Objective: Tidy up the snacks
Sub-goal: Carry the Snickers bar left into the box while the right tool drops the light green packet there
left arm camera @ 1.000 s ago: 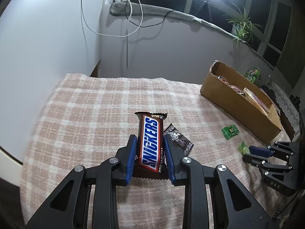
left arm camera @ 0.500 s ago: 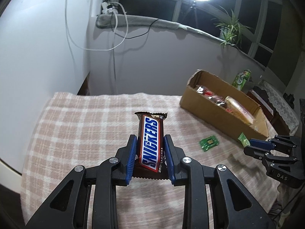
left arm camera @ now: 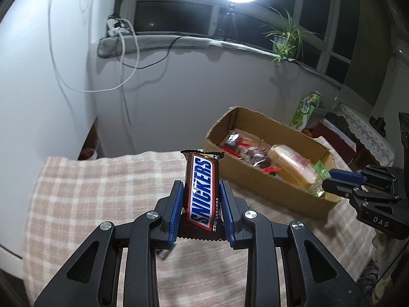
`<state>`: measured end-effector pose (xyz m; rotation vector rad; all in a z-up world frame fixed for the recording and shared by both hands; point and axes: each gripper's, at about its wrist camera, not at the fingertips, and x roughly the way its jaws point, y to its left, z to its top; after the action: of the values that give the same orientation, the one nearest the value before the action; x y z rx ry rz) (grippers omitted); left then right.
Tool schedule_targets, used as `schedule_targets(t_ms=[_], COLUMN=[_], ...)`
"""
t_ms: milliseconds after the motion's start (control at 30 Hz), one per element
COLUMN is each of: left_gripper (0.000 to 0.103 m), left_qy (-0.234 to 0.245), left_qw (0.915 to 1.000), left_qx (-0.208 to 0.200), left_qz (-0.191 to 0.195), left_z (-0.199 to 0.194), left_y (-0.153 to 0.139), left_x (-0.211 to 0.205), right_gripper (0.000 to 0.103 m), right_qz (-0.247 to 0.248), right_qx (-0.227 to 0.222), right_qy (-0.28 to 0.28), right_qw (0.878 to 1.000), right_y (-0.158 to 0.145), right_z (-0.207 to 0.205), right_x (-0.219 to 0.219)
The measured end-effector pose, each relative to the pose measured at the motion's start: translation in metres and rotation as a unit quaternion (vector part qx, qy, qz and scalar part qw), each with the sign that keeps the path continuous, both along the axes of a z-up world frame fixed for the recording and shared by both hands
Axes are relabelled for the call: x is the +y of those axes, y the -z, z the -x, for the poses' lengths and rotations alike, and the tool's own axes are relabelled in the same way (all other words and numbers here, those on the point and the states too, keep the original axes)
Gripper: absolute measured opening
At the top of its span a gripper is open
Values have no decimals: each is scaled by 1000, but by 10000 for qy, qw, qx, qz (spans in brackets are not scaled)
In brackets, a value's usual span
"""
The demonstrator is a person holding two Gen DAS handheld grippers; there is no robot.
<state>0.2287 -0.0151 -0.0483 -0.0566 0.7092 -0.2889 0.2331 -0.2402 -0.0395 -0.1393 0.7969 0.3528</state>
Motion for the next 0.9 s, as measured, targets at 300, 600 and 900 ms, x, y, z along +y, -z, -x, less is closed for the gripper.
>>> schedule_targets(t_ms=[300, 600, 900], left_gripper=[27, 27, 27], left_qy=[215, 359, 446], left_qw=[9998, 9993, 9989], left_qx=[-45, 44, 139], left_qz=[-28, -41, -56], left_z=[-19, -45, -67], left_y=[-6, -3, 2], left_x=[-38, -71, -97], right_gripper=[23, 23, 23], right_qz=[2, -54, -127], right_qx=[-17, 58, 168], right_qy=[200, 375, 474], right_qw=[9998, 9993, 9987], right_y=[1, 10, 23], right_z=[-20, -42, -62], right_x=[-32, -62, -80])
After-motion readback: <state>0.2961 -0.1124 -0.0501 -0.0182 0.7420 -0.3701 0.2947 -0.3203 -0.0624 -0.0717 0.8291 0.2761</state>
